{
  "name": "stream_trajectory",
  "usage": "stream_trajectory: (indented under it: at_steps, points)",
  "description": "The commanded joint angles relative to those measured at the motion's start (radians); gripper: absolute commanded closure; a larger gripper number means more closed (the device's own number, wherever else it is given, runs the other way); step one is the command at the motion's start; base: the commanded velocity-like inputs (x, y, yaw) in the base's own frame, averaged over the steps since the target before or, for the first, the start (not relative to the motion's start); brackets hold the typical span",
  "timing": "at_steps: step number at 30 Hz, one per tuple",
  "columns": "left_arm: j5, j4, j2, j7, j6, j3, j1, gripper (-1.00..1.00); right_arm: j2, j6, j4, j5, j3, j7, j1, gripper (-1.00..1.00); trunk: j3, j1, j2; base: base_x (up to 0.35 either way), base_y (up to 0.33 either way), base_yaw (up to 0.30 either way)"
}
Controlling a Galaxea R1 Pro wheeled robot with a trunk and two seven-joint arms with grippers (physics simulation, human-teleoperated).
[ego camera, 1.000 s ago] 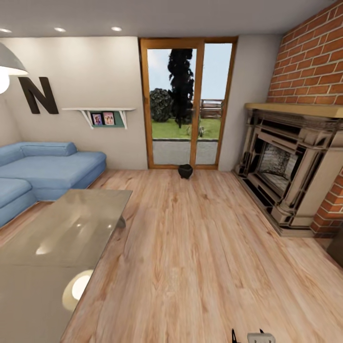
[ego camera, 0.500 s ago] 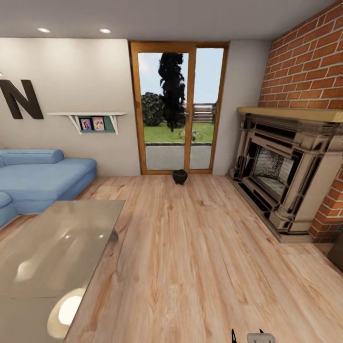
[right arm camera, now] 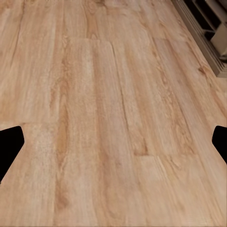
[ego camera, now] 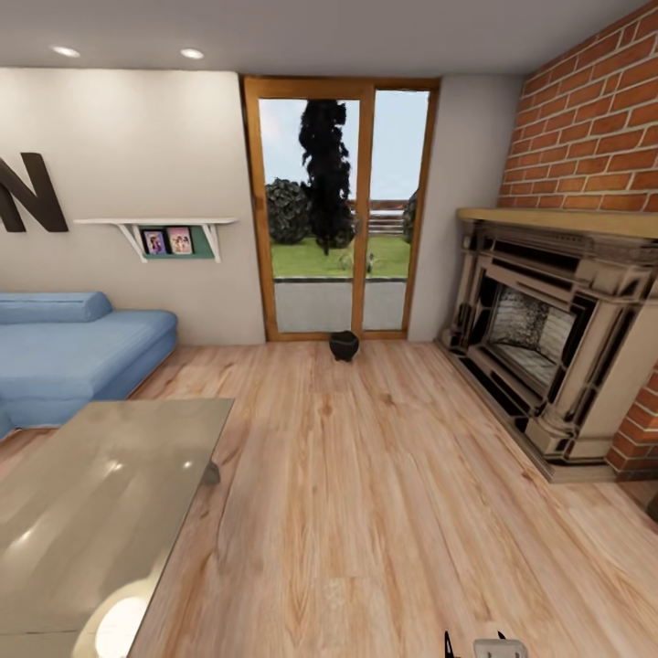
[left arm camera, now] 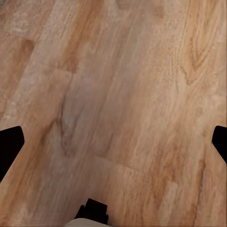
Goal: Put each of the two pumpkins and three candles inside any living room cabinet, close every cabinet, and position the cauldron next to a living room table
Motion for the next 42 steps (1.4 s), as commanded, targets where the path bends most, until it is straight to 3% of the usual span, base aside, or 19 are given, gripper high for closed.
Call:
stream_trajectory:
  at_steps: [1, 10, 42]
  points:
    - [0.002, -0.004, 0.001, 0.010, -0.002, -0.009, 0.000, -1.00, 0.000, -0.003, 0.002, -0.005, 0.009, -0.004, -0.001, -1.00, -0.001, 0.001, -0.001, 0.329, 0.003, 0.000]
    - [0.002, -0.004, 0.000, 0.010, -0.001, -0.009, 0.000, -1.00, -0.001, -0.003, 0.002, -0.005, 0.009, -0.004, -0.001, -1.00, -0.001, 0.001, -0.001, 0.330, 0.001, -0.064]
    - [0.001, -0.004, 0.000, 0.008, -0.002, -0.010, 0.000, -1.00, 0.000, 0.003, 0.002, -0.003, 0.009, 0.001, -0.001, -1.00, -0.006, 0.001, -0.001, 0.331, 0.000, -0.261]
